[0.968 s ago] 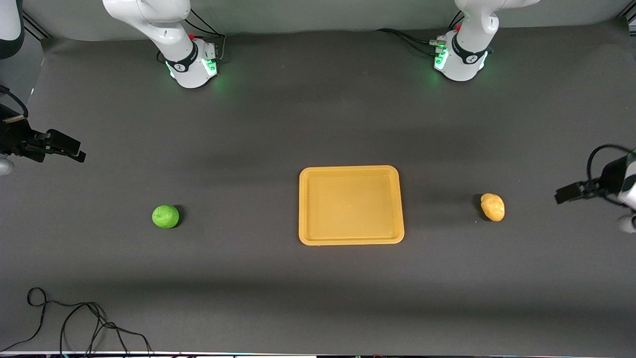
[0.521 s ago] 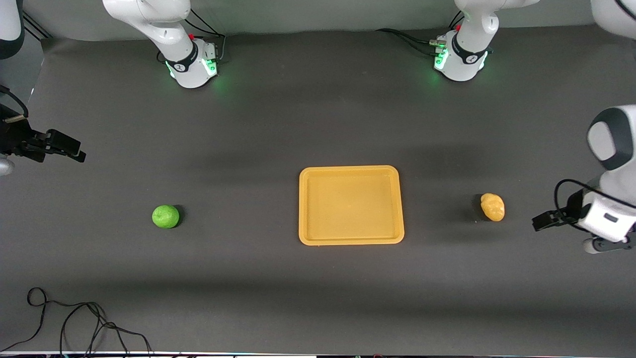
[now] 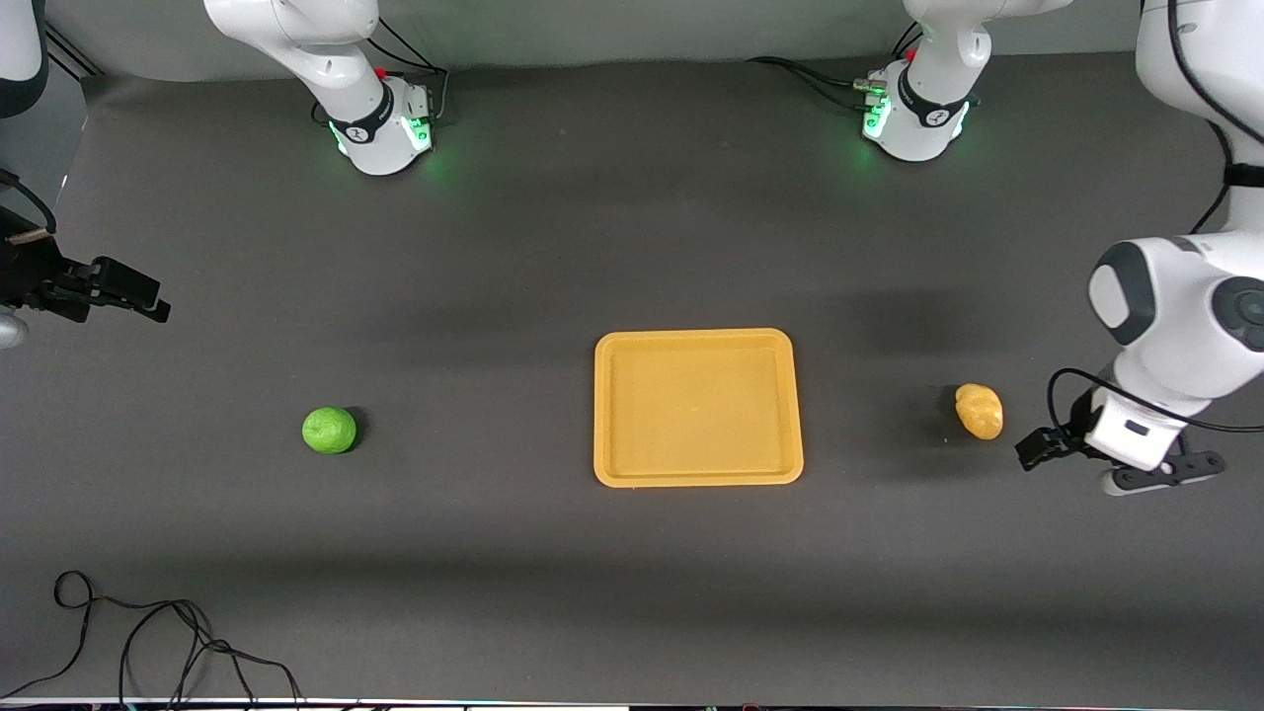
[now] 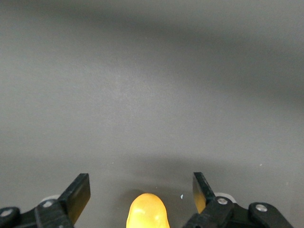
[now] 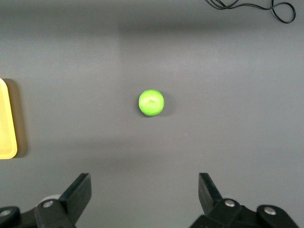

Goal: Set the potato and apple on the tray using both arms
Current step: 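Move the left gripper down over the yellow potato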

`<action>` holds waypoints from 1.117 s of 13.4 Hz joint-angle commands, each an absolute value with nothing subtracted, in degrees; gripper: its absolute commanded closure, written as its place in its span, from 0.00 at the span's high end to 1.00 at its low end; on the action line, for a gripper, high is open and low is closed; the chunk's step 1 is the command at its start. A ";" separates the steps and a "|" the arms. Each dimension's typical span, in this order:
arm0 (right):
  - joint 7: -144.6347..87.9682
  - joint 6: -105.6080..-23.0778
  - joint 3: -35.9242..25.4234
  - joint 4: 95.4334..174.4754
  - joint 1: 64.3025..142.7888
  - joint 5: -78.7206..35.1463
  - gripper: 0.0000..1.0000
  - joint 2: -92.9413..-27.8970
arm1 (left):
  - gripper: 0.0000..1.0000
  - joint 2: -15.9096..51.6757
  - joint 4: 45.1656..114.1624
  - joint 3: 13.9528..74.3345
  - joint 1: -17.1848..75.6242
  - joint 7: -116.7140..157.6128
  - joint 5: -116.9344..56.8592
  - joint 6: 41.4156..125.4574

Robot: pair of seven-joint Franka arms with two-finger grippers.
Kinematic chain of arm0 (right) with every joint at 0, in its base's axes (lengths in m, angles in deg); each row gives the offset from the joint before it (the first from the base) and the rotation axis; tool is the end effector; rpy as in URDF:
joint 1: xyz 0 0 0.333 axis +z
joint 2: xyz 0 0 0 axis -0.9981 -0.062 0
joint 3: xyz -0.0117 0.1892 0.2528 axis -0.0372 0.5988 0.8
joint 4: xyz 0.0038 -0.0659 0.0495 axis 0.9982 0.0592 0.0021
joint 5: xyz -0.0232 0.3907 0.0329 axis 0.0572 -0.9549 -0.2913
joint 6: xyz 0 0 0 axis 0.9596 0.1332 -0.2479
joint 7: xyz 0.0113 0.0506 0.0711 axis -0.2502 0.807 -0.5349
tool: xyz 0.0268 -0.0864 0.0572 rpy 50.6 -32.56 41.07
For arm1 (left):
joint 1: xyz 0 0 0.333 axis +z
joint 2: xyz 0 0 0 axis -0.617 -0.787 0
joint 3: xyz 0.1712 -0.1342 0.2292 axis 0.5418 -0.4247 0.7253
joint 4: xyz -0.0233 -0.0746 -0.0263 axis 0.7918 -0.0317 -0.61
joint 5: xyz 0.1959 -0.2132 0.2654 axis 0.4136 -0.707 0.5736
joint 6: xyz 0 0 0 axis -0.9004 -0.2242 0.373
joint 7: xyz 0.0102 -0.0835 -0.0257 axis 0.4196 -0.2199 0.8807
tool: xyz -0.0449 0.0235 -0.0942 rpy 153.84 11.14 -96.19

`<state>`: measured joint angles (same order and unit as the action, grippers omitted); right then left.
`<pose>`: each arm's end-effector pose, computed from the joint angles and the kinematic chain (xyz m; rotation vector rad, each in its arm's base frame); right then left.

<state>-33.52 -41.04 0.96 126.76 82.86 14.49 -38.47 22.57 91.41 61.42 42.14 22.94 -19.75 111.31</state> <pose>0.5653 -0.0267 0.6073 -3.1288 0.0820 0.0026 0.6379 0.0347 0.3165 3.1059 0.3032 0.3437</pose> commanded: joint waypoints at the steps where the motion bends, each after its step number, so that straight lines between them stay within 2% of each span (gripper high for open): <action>1: -33.28 -41.01 1.08 126.63 82.93 15.23 1.00 -38.19 | 0.96 24.25 98.58 61.59 41.26 25.77 -18.94 118.91; 6: -33.19 -40.92 0.99 126.72 82.93 15.23 1.00 -38.36 | 0.96 23.12 106.59 61.59 39.86 28.05 -18.94 132.10; 15: -33.19 -40.83 0.99 126.72 82.93 15.23 1.00 -38.45 | 0.92 20.92 111.52 61.68 40.20 27.80 -18.50 140.03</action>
